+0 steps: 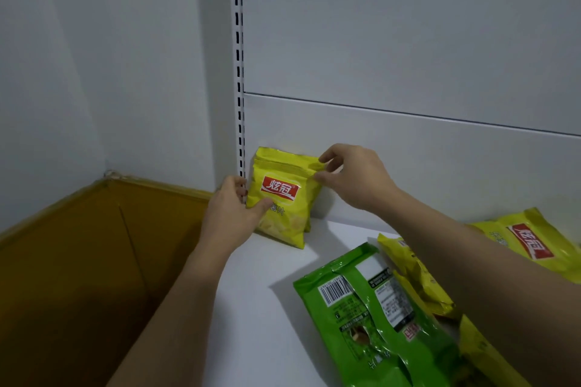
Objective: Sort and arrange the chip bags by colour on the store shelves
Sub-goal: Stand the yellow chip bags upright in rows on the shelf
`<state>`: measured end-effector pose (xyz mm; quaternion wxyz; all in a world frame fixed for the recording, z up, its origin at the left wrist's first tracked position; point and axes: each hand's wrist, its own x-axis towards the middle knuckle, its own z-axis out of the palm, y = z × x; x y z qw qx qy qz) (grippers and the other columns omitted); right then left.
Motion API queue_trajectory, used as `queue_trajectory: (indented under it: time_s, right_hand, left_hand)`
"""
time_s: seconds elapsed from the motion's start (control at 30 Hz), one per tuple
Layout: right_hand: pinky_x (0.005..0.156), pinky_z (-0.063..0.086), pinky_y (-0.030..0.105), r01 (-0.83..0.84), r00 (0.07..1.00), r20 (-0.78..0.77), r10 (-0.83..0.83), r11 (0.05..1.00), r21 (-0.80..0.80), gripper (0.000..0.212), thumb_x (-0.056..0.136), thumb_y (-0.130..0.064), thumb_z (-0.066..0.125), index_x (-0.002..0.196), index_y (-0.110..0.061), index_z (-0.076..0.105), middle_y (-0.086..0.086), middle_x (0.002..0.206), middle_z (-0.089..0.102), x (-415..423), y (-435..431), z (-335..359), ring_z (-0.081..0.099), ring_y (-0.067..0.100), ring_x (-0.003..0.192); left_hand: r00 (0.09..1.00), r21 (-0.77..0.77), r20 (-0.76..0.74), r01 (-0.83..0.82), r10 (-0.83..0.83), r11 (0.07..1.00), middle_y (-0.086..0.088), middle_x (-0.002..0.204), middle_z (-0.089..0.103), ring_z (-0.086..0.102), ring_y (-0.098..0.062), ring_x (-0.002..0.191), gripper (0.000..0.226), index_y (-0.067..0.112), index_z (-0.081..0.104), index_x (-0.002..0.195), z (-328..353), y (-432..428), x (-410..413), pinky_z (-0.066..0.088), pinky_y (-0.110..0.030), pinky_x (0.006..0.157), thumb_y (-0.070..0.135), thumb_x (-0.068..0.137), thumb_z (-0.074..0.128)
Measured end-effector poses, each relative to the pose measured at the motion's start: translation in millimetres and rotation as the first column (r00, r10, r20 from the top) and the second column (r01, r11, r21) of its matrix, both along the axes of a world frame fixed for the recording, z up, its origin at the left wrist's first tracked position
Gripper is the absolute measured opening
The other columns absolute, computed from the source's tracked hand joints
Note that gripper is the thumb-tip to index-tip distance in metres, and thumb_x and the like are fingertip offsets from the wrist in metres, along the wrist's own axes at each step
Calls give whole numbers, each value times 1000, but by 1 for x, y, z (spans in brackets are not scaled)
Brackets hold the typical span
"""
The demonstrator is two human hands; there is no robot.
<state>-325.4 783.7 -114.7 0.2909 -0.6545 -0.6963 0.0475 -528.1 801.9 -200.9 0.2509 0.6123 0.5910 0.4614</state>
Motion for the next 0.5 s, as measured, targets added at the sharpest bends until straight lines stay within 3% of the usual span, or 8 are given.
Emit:
queue_trajectory:
  time_s: [0.1,0.17,0.23,0.33,0.5]
  right_hand:
    - [77,44,27,-12,1000,21,12,1000,8,32,82,-38,71,110,-25,64,-8,98,62,15,-20,7,60,15,88]
    - [77,43,27,-12,999,41,13,1000,-16,35,81,-41,72,112,-27,63,-9,102,62,25,-37,9,60,13,89]
    - [75,41,25,-18,999,45,20,999,-39,35,80,-40,73,112,-29,64,-10,104,62,35,-54,9,62,10,87]
    - [69,43,22,-15,1000,24,17,997,-75,31,80,-37,74,109,-30,65,-12,104,62,54,-80,9,64,7,88]
    - [71,45,20,18,998,61,-11,993,-115,26,81,-34,74,106,-31,66,-17,97,62,96,-120,16,61,0,88]
  left_hand:
    - [999,32,-50,-15,17,999,-5,126,54,54,-21,112,69,14,46,128,8,-2,-2,47,-44,96,41,74,79]
    - [989,86,-143,-18,31,996,-7,132,47,47,-24,121,71,13,43,132,15,-7,0,43,-44,101,42,77,76]
    - [973,194,-223,-17,61,981,-7,131,47,43,-24,122,64,13,45,131,25,-18,7,39,-41,102,40,80,73]
    - [974,336,-227,72,7,939,-1,120,52,45,-22,114,45,18,56,120,39,-40,26,36,-30,97,34,81,72]
    - [885,289,-346,415,-310,863,12,108,57,50,-10,106,28,28,63,107,55,-77,70,43,-30,90,41,83,69]
